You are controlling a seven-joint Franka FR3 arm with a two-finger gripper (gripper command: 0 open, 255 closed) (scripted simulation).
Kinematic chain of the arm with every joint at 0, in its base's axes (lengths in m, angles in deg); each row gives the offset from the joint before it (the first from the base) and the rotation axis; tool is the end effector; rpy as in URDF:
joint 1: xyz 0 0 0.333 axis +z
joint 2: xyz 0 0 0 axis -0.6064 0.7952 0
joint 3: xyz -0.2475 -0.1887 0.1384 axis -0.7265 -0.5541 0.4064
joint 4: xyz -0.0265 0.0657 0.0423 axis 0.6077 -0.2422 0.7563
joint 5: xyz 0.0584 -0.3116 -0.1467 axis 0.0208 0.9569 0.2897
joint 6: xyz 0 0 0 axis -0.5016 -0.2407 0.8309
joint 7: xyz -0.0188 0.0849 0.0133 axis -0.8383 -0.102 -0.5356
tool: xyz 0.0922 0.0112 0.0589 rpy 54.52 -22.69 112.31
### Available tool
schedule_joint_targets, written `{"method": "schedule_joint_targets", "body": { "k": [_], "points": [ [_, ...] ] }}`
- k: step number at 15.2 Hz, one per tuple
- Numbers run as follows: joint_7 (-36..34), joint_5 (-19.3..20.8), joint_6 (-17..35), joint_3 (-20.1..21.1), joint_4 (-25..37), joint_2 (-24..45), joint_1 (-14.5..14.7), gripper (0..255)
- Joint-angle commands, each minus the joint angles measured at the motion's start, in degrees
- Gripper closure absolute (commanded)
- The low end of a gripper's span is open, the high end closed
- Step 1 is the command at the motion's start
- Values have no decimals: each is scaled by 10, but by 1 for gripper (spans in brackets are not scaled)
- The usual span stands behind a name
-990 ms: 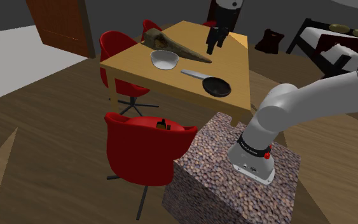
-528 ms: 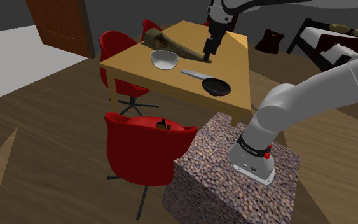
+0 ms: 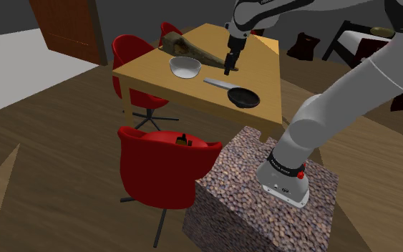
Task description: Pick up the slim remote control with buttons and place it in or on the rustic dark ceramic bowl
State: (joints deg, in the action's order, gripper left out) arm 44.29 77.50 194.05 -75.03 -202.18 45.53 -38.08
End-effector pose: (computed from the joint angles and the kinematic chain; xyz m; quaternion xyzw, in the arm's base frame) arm 0.3646 -0.1523 0.4861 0.9930 0.1158 0.0083 0.0236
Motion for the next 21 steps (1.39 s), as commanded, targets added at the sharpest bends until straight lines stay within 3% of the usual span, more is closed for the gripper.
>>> {"method": "schedule_joint_targets", "body": {
  "k": [1,8,15,21],
  "points": [
    [40,-11,25,-22,15,43,3,0],
    [180,-95,87,-69,96,211,8,0],
    [195,-116,140,-67,75,246,4,0],
    [196,-118,144,-67,74,249,4,0]
  ]
}}
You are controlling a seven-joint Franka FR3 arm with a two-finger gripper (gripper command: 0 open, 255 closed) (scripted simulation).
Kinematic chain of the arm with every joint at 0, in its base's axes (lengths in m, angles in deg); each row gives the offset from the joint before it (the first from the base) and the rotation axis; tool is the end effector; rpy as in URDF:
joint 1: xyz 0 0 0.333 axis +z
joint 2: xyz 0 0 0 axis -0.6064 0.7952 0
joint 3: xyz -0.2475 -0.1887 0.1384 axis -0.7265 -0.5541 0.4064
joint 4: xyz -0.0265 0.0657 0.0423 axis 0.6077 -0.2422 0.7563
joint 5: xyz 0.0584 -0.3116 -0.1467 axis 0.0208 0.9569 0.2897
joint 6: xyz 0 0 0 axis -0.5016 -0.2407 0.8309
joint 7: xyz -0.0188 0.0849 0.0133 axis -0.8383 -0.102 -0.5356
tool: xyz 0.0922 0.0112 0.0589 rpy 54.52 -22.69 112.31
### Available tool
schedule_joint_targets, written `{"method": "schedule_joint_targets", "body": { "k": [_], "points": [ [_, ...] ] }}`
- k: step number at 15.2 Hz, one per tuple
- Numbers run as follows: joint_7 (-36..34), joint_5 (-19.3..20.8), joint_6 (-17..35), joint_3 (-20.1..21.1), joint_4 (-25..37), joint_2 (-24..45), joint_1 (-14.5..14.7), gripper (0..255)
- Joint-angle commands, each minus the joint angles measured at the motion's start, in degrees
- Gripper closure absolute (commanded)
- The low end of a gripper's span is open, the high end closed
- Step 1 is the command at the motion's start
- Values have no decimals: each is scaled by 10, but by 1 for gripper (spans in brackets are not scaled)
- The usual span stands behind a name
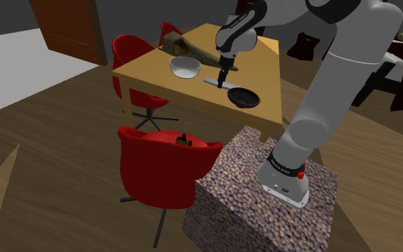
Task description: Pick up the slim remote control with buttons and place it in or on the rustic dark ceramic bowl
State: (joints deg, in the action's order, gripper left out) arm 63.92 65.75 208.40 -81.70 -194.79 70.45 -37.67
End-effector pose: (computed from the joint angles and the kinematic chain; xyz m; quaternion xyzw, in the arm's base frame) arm 0.4455 -0.2159 0.3800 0.9853 0.1707 -0.0033 0.0044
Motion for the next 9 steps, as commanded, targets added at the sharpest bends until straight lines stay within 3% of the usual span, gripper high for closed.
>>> {"method": "schedule_joint_targets", "body": {
  "k": [1,2,3,9],
  "points": [
    [0,0,0,0,0,0,0,0],
    [0,0,0,0,0,0,0,0],
    [0,0,0,0,0,0,0,255],
    [0,0,0,0,0,0,0,255]
  ]
}}
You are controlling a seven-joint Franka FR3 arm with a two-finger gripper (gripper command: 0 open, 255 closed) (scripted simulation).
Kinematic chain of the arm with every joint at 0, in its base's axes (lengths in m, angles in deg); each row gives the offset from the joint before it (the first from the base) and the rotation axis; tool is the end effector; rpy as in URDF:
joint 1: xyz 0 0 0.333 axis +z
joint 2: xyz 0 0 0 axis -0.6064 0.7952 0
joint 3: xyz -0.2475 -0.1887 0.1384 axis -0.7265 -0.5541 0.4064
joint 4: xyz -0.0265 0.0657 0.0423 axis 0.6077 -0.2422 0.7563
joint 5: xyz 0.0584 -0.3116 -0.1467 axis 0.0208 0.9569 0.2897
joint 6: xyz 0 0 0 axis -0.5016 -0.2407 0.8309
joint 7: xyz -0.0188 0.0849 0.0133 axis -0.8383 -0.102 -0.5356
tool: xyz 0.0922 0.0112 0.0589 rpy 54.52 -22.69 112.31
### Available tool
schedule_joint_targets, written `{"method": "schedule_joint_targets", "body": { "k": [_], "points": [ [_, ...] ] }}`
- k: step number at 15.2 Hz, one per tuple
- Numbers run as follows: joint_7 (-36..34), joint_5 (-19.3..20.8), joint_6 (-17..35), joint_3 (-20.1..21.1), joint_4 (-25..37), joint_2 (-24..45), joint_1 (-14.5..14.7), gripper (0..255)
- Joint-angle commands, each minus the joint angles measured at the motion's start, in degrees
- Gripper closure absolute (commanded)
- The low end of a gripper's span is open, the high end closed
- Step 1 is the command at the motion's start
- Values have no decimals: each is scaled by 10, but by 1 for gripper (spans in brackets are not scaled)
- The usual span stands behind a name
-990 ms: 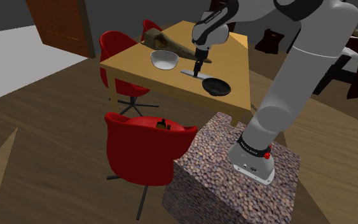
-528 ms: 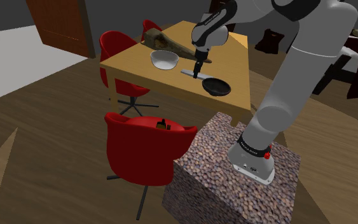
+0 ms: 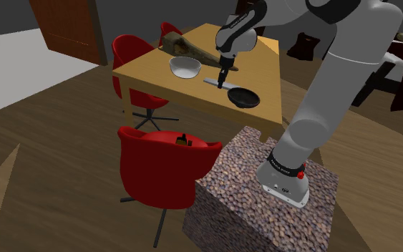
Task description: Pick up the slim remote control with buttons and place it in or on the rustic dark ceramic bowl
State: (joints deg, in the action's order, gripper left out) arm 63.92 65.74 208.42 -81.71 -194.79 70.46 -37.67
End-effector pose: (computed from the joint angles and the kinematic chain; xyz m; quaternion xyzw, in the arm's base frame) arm 0.4455 -0.2160 0.3800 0.9853 0.1706 -0.0032 0.0045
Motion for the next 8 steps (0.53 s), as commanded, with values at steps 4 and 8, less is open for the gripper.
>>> {"method": "schedule_joint_targets", "body": {
  "k": [4,8],
  "points": [
    [-2,4,-7,0,2,-5,0,255],
    [-11,16,-37,-1,14,-26,2,255]
  ]
}}
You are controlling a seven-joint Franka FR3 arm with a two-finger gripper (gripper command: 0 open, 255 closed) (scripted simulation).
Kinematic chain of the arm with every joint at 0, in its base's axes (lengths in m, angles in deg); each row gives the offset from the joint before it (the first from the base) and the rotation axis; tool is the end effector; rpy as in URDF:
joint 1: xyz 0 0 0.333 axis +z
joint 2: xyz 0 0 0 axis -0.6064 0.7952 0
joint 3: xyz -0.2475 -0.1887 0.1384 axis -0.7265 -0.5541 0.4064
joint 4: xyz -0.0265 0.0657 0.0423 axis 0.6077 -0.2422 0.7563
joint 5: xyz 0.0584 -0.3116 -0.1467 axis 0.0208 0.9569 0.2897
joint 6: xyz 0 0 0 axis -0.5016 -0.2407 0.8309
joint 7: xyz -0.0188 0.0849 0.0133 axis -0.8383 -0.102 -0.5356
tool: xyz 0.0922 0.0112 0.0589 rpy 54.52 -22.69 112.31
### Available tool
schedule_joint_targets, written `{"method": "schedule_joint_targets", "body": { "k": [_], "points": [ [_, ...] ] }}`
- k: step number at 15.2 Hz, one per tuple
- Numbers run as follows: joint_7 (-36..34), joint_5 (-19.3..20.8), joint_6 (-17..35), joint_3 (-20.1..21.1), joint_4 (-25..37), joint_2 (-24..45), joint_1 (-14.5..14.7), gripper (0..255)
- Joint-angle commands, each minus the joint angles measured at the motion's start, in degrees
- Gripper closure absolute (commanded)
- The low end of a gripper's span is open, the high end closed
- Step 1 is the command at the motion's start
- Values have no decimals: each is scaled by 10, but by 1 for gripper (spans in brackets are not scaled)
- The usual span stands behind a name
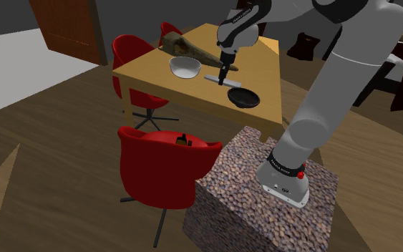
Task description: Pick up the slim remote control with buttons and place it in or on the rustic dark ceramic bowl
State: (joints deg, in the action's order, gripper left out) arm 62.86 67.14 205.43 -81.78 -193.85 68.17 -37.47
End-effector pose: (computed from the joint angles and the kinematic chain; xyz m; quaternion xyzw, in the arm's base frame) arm 0.4425 -0.2148 0.3997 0.9853 0.1707 -0.0032 0.0044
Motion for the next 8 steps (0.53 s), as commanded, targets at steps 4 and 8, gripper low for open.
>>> {"method": "schedule_joint_targets", "body": {
  "k": [4,8],
  "points": [
    [-8,13,-38,0,18,-22,1,255],
    [-14,21,-68,1,33,-39,1,255]
  ]
}}
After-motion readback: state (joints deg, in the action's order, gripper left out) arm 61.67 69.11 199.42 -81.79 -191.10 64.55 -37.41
